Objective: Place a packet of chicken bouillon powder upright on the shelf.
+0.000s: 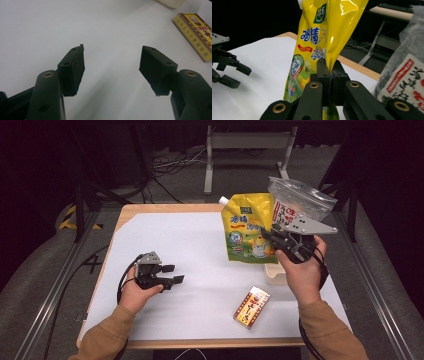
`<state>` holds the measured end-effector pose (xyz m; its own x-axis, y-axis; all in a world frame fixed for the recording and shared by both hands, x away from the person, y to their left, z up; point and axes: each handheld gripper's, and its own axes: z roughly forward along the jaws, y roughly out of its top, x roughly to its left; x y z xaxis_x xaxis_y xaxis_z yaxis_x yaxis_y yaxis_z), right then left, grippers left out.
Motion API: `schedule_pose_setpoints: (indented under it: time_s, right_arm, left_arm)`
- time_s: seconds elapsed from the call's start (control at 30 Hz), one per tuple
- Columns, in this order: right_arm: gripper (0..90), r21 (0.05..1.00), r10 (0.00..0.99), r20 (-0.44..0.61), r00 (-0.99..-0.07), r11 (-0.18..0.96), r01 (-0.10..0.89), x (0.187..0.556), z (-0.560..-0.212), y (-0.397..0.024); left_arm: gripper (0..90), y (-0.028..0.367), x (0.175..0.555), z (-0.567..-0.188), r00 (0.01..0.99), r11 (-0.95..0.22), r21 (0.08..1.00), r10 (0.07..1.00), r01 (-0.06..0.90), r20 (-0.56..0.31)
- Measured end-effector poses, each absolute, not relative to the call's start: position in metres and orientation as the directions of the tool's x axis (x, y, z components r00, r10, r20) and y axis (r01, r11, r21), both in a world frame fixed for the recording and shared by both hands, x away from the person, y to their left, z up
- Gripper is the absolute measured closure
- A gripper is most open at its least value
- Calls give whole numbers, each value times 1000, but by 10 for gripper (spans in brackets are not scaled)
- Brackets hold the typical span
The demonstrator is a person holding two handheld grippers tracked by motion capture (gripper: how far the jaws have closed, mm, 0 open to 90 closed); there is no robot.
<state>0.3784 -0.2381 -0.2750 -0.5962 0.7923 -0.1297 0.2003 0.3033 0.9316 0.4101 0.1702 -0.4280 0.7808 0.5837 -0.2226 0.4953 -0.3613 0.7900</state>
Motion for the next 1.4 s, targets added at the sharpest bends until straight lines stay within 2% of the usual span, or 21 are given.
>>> schedule_pose_setpoints:
  time_s: [0.63,1.4]
  right_arm:
    - [876,955,820,-169,-547,274,114,367,-266,-280]
    - [876,950,858,-205,-470,289,114,364,-281,-325]
  left_arm:
    - [374,174,408,-429,771,-352,790,595,502,-225]
    - [375,171,410,-432,770,-355,783,594,511,-234]
